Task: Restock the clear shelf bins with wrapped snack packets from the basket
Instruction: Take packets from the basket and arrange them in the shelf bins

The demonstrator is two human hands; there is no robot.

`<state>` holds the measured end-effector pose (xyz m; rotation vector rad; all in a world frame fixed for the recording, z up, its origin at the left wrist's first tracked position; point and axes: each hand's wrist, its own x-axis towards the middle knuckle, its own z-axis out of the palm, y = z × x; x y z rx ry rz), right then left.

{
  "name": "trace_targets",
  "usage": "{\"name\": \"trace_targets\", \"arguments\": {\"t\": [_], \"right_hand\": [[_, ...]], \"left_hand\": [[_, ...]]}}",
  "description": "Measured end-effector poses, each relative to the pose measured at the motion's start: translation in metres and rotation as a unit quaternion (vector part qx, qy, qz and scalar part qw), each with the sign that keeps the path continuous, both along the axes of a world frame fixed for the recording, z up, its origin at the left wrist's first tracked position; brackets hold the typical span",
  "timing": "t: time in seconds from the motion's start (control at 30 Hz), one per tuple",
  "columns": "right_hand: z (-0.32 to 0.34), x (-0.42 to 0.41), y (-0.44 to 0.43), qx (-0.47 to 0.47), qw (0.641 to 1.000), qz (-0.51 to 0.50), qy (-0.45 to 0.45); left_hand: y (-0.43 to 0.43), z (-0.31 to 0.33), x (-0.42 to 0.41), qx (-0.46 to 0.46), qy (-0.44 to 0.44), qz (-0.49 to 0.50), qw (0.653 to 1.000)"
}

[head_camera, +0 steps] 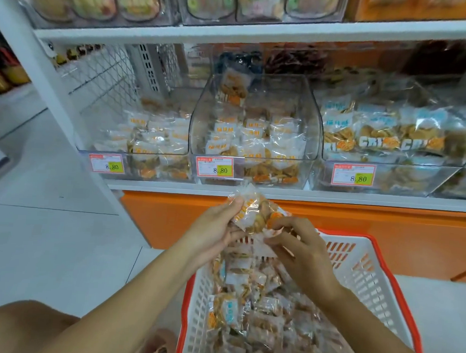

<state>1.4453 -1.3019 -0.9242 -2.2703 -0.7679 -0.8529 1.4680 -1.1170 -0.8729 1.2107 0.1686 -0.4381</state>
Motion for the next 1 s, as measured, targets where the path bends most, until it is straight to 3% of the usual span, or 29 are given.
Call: {"name": "trace_targets", "arguments": {"t": [0.07, 0.13, 0.2, 0.27, 0.33, 0.47, 0.57, 0.63, 0.7, 0.8, 0.87, 1.0], "right_hand": [[0.014, 0.004, -0.002, 0.018, 1.000, 0.001, 0.012], [0.031, 0.004, 0.003, 0.105, 0.992, -0.016, 0.069], [0.052, 0.003, 0.011, 0.267, 0.947, -0.024, 0.179], [0.070, 0.011, 0.014, 0.383, 0.883, -0.009, 0.272], [0.089, 0.030, 0.011, 0.340, 0.877, 0.011, 0.339], [0.133, 0.077, 0.016, 0.178, 0.864, 0.112, 0.459], [0.167, 0.107, 0.017, 0.065, 0.897, 0.120, 0.421], [0.185, 0.132, 0.009, 0.032, 0.924, 0.060, 0.376], [0.194, 0.152, -0.005, 0.072, 0.931, -0.002, 0.357], [0.198, 0.161, -0.016, 0.149, 0.925, -0.019, 0.349], [0.195, 0.163, -0.020, 0.118, 0.927, -0.021, 0.355], [0.204, 0.167, -0.031, 0.048, 0.939, -0.049, 0.336]], "left_hand": [[0.001, 0.015, 0.002, 0.003, -0.027, -0.003, 1.000], [0.005, 0.026, 0.007, 0.007, -0.046, -0.002, 0.999], [0.011, 0.037, 0.013, 0.088, -0.074, 0.001, 0.993], [0.020, 0.048, 0.022, 0.247, -0.134, -0.013, 0.960], [0.029, 0.061, 0.035, 0.344, -0.230, -0.036, 0.910], [0.031, 0.092, 0.061, 0.370, -0.380, -0.023, 0.848], [0.025, 0.111, 0.086, 0.354, -0.437, 0.008, 0.827], [0.026, 0.114, 0.108, 0.343, -0.434, 0.047, 0.832], [0.030, 0.108, 0.130, 0.384, -0.408, 0.045, 0.827], [0.025, 0.089, 0.152, 0.457, -0.373, -0.088, 0.802], [0.007, 0.079, 0.158, 0.494, -0.381, -0.165, 0.764], [-0.034, 0.068, 0.174, 0.588, -0.423, -0.224, 0.652]]}}
